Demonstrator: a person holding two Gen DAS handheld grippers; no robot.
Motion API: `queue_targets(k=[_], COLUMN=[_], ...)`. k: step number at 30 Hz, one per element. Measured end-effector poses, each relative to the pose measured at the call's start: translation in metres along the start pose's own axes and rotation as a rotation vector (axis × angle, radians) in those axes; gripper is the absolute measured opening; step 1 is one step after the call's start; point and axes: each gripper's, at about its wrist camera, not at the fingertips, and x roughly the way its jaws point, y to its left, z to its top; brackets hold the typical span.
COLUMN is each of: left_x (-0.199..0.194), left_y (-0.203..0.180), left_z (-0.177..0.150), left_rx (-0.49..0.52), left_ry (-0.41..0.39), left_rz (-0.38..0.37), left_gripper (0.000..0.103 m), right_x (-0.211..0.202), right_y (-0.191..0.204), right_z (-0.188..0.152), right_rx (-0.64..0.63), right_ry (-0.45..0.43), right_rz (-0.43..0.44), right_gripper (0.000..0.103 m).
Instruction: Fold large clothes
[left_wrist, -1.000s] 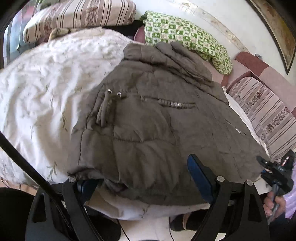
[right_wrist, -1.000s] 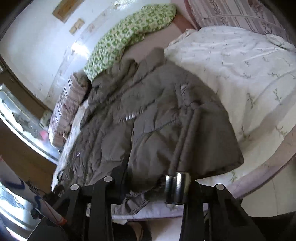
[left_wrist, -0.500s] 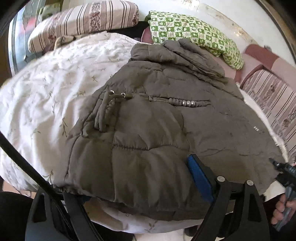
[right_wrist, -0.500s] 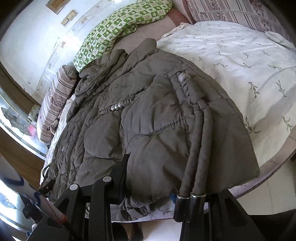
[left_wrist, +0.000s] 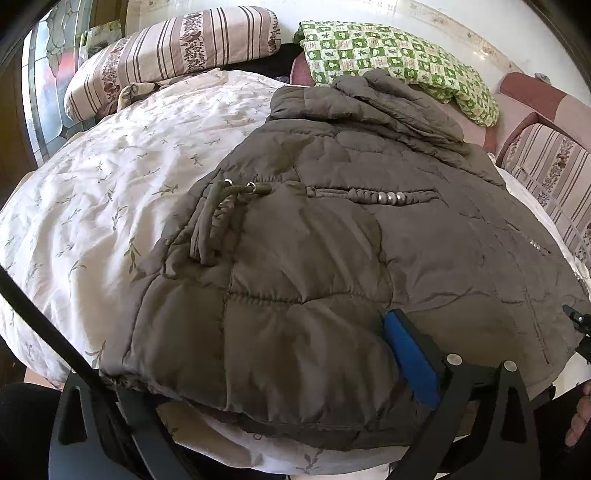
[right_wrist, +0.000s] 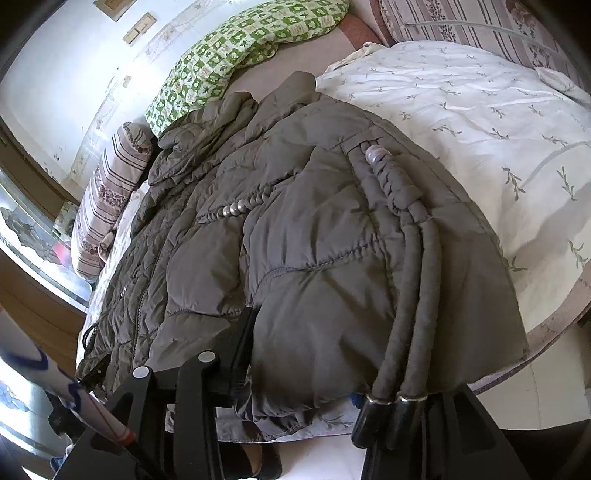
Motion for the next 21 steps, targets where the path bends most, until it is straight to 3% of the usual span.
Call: queue_targets(k=[3, 6, 11, 13, 21], left_x=[-0.001, -0.004, -0.016, -0.019, -0.014], left_y=[-0.002, 0.000, -0.004, -0.008, -0.007], left_z=[0.000, 0.000, 0.000, 0.000, 0.003], left_rx=[0.005, 0.006, 0.037, 0.057, 0.053], left_ry=[-0.007, -0.017, -0.078, -0.094, -0.085], left_rz=[0.007, -0.009, -0.001, 0.019, 0.020], left_gripper=[0.099, 0.093, 0.057, 0.051, 0.050], right_x=[0.000, -0.006, -0.008, -0.004, -0.005], right_y=[0.001, 0.004, 0.018, 0.019, 0.019], right_z=[0.000, -0.001, -0.004, -0.005, -0.006], right_rx=[-0.008, -0.017, -0.105, -0.109, -0.120], right_ry=[-0.001, -0.030, -0.054, -0.043, -0.052], right_rz=[-0.007, 0.002, -0.053, -0.072, -0.077], right_gripper=[0.043, 0.029, 0.026, 0.026, 0.026])
